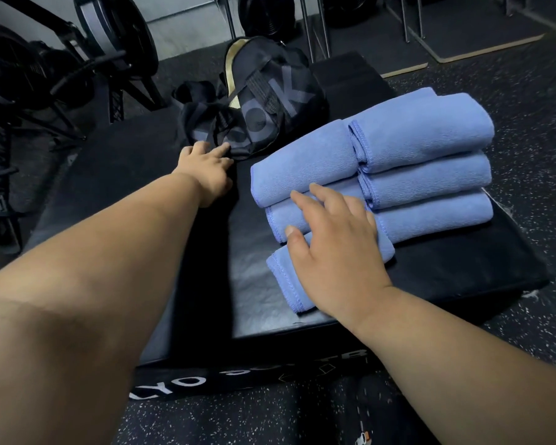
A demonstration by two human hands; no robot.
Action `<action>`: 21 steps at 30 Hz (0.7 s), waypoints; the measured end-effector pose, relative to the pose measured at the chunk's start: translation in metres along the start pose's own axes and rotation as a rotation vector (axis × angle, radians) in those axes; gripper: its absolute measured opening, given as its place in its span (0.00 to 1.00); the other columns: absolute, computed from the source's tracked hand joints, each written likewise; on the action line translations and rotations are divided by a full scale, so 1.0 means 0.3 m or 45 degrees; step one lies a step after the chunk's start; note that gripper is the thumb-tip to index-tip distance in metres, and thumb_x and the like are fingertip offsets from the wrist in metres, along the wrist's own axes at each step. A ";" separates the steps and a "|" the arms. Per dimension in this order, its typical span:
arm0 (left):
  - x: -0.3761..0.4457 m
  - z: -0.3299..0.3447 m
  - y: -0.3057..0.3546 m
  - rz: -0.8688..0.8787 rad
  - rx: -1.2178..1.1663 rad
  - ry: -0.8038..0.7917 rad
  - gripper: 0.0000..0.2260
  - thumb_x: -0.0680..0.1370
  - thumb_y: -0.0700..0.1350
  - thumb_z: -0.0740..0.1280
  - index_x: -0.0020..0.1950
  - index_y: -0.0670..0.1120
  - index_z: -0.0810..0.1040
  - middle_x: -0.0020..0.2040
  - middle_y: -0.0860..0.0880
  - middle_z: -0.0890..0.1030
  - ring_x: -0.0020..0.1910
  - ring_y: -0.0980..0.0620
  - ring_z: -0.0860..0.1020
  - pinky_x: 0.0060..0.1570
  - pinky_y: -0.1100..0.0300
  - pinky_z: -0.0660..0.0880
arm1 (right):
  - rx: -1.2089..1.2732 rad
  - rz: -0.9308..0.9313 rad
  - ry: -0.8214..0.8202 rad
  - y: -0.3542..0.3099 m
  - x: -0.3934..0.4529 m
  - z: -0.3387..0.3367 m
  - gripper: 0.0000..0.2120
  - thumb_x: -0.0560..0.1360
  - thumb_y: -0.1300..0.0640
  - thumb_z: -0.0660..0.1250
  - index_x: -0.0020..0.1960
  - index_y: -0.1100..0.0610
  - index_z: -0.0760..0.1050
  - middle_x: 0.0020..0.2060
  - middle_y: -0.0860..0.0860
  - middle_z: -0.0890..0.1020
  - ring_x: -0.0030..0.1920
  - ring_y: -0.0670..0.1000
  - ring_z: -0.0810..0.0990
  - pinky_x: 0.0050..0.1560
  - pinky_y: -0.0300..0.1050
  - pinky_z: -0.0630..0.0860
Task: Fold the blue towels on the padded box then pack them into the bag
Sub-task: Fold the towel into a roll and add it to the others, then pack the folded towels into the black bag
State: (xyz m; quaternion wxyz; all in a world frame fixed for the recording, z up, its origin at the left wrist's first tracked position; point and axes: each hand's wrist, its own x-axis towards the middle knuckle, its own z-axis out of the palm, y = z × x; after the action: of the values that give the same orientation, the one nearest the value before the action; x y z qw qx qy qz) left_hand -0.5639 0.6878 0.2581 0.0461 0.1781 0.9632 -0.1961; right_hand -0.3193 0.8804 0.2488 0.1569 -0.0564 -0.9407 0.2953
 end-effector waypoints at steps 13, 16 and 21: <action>-0.280 0.063 -0.116 -0.267 -0.072 -0.124 0.23 0.84 0.58 0.54 0.75 0.52 0.75 0.81 0.52 0.66 0.74 0.41 0.65 0.69 0.46 0.64 | 0.003 -0.039 -0.052 -0.055 -0.006 0.016 0.26 0.79 0.44 0.59 0.74 0.48 0.74 0.75 0.51 0.73 0.71 0.58 0.70 0.68 0.56 0.66; -0.452 0.092 -0.139 -0.319 -0.119 -0.132 0.22 0.83 0.57 0.55 0.73 0.53 0.76 0.80 0.52 0.67 0.73 0.41 0.66 0.67 0.47 0.65 | 0.009 -0.054 -0.084 -0.071 -0.017 0.017 0.24 0.79 0.44 0.62 0.73 0.49 0.74 0.74 0.52 0.73 0.70 0.59 0.70 0.67 0.58 0.67; -0.772 0.119 -0.045 -0.258 -0.120 -0.057 0.28 0.78 0.60 0.51 0.70 0.51 0.79 0.75 0.52 0.74 0.67 0.41 0.70 0.63 0.47 0.68 | 0.005 -0.116 -0.120 -0.115 -0.058 0.007 0.23 0.82 0.45 0.64 0.75 0.48 0.72 0.75 0.52 0.71 0.72 0.58 0.68 0.70 0.57 0.64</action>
State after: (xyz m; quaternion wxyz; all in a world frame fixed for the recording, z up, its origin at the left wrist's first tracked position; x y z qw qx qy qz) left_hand -0.3521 0.5868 0.2668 0.0557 0.0729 0.9831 -0.1582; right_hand -0.3040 0.8475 0.2625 0.1260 0.0009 -0.9481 0.2921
